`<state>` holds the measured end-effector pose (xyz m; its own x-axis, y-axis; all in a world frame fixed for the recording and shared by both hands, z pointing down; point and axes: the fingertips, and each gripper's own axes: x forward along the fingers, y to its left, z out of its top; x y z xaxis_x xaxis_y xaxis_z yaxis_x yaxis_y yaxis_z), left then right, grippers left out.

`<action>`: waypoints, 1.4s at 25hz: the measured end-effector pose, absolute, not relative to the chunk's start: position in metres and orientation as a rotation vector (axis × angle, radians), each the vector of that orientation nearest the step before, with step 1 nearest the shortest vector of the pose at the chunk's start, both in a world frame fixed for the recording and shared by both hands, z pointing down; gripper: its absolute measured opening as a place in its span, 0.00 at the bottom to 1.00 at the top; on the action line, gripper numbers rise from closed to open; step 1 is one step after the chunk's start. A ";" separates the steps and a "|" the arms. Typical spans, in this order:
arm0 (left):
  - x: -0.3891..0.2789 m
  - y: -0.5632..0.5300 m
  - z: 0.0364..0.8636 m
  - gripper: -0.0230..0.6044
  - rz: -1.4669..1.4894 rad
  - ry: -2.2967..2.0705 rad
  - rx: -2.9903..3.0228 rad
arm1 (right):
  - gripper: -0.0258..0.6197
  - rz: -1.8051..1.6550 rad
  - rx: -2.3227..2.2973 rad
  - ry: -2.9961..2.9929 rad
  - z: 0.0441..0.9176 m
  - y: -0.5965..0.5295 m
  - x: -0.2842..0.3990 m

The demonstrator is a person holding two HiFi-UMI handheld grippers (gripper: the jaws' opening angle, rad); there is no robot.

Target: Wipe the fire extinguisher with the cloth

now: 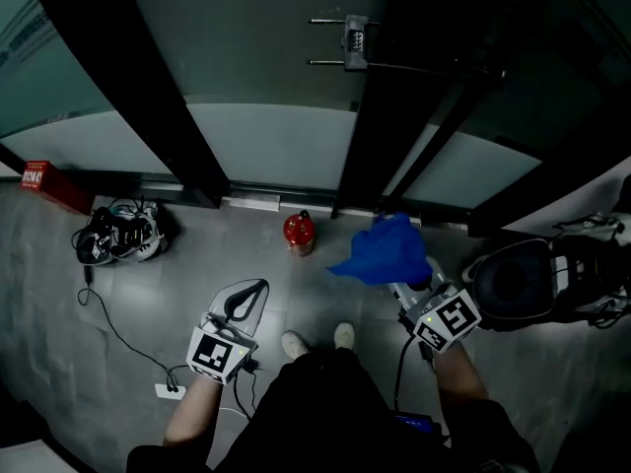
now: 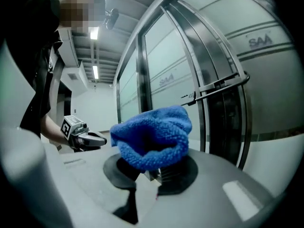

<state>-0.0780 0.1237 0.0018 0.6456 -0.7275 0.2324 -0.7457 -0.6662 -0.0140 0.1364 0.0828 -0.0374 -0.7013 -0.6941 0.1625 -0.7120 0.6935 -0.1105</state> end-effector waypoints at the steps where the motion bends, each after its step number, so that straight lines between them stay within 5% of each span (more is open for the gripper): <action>1: -0.077 0.132 -0.001 0.05 0.320 -1.271 2.762 | 0.13 0.261 1.169 -2.797 -0.041 0.093 0.141; 13: -0.030 0.197 -0.052 0.05 0.096 -1.457 2.690 | 0.13 0.344 1.239 -2.887 -0.068 0.182 0.201; 35: -0.043 0.189 -0.067 0.05 0.061 -1.295 2.787 | 0.12 0.255 1.390 -2.841 -0.078 0.217 0.163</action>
<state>-0.0432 0.1886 -0.0670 0.6447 -0.7617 0.0645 -0.7644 -0.6431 0.0452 0.1628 0.2168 -0.0779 -0.6158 -0.7868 0.0418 -0.7817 0.6033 -0.1581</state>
